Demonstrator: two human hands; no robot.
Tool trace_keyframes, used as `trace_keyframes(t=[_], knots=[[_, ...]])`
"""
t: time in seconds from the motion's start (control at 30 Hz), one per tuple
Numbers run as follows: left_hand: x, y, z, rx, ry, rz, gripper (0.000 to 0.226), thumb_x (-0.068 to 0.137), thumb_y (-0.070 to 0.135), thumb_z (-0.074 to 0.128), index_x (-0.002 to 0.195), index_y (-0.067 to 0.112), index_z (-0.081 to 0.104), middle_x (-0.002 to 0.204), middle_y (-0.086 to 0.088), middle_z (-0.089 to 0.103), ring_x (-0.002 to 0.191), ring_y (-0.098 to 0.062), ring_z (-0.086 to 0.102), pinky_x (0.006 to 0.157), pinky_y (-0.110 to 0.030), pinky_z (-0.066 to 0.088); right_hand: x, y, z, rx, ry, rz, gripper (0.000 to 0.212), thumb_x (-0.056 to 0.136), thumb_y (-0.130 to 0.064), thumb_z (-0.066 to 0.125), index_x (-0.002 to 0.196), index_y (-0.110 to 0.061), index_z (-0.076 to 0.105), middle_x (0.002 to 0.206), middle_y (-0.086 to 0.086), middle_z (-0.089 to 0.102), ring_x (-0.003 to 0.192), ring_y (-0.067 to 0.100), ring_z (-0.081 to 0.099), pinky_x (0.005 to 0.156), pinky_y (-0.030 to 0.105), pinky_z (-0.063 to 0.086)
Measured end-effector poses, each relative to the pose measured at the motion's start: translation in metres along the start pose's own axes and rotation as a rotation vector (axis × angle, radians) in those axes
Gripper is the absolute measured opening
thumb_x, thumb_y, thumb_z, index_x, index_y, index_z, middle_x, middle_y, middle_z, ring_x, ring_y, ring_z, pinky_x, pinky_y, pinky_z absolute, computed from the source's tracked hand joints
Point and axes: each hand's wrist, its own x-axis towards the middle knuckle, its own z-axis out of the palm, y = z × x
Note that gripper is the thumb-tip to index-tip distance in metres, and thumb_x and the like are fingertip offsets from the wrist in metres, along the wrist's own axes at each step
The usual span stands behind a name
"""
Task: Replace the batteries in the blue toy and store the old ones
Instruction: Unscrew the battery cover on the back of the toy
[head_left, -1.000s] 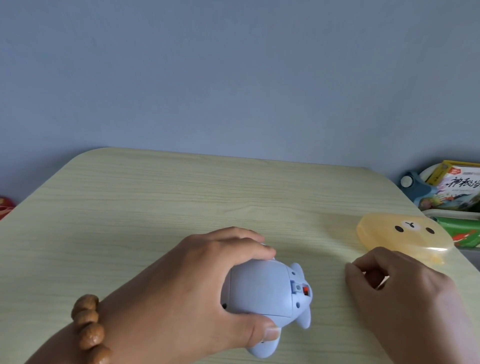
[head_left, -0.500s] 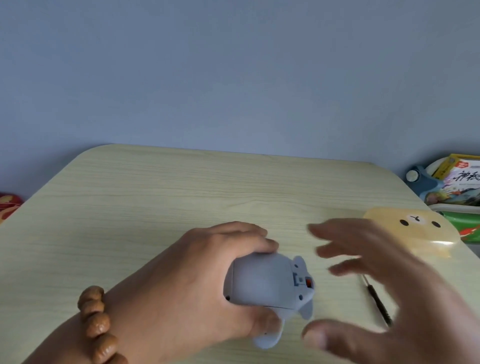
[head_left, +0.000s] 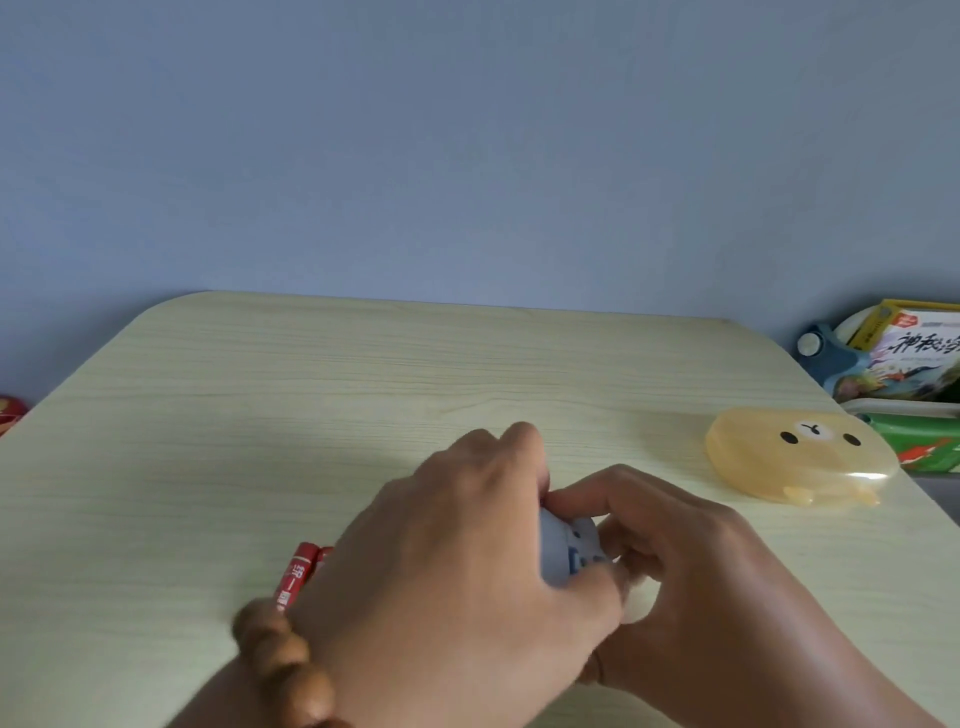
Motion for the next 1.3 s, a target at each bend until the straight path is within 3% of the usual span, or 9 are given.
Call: trace_keyframes(t=[0.17,0.37,0.67,0.8,0.97,1.1,1.3], knots=[[0.005,0.017,0.013,0.100,0.016,-0.054,0.039,0.076,0.061,0.050,0.078,0.031,0.025,0.086,0.012,0.042,0.075,-0.008,0.046,0.061,-0.029,0.035,-0.002,0.001,-0.001,0.007,0.020,-0.018,0.047,0.047,-0.043,0.070,0.093,-0.033,0.068,0.089,-0.018,0.066,0.074,0.003,0.066,0.051,0.014,0.049],[0.006,0.023,0.017,0.101,0.036,-0.081,0.032,0.076,0.054,0.047,0.079,0.031,0.026,0.083,0.012,0.043,0.074,-0.009,0.048,0.062,-0.029,0.039,-0.003,0.004,0.002,-0.044,0.066,-0.045,0.039,0.052,-0.041,0.068,0.091,-0.035,0.065,0.081,-0.020,0.061,0.068,0.001,0.060,0.052,0.007,0.040],[0.006,0.021,0.021,0.056,0.088,-0.074,0.029,0.080,0.048,0.049,0.083,0.028,0.027,0.084,0.012,0.043,0.074,-0.014,0.046,0.059,-0.028,0.033,-0.001,0.001,0.004,-0.042,0.116,-0.087,0.030,0.057,-0.034,0.066,0.087,-0.037,0.070,0.075,-0.017,0.064,0.066,0.001,0.059,0.057,0.001,0.038],[0.007,0.021,0.021,0.037,0.081,-0.053,0.025,0.081,0.043,0.047,0.083,0.027,0.028,0.086,0.010,0.045,0.079,-0.015,0.050,0.061,-0.028,0.035,-0.001,-0.003,0.004,-0.041,0.125,-0.065,0.032,0.054,-0.034,0.067,0.081,-0.050,0.060,0.076,-0.017,0.064,0.066,-0.002,0.061,0.054,-0.001,0.037],[0.012,0.018,0.020,0.017,0.072,-0.043,0.024,0.081,0.043,0.048,0.081,0.027,0.030,0.086,0.011,0.049,0.080,-0.015,0.053,0.055,-0.025,0.035,-0.001,-0.008,0.004,-0.055,0.107,-0.003,0.023,0.051,-0.039,0.062,0.071,-0.049,0.055,0.077,-0.018,0.063,0.067,-0.001,0.060,0.052,-0.001,0.036],[0.012,0.017,0.020,0.004,0.074,-0.026,0.023,0.080,0.044,0.048,0.081,0.028,0.032,0.086,0.012,0.051,0.081,-0.014,0.055,0.058,-0.026,0.038,-0.001,-0.011,0.003,-0.067,0.095,0.014,0.041,0.053,-0.020,0.079,0.067,-0.049,0.053,0.074,-0.027,0.060,0.062,-0.010,0.058,0.050,-0.001,0.036],[0.013,0.017,0.019,0.018,0.083,-0.027,0.024,0.082,0.045,0.049,0.081,0.028,0.032,0.084,0.011,0.049,0.076,-0.010,0.052,0.051,-0.020,0.031,-0.001,-0.014,0.002,-0.047,0.064,0.049,0.033,0.053,-0.027,0.076,0.070,-0.046,0.055,0.078,-0.028,0.061,0.064,-0.006,0.060,0.050,0.003,0.037]])
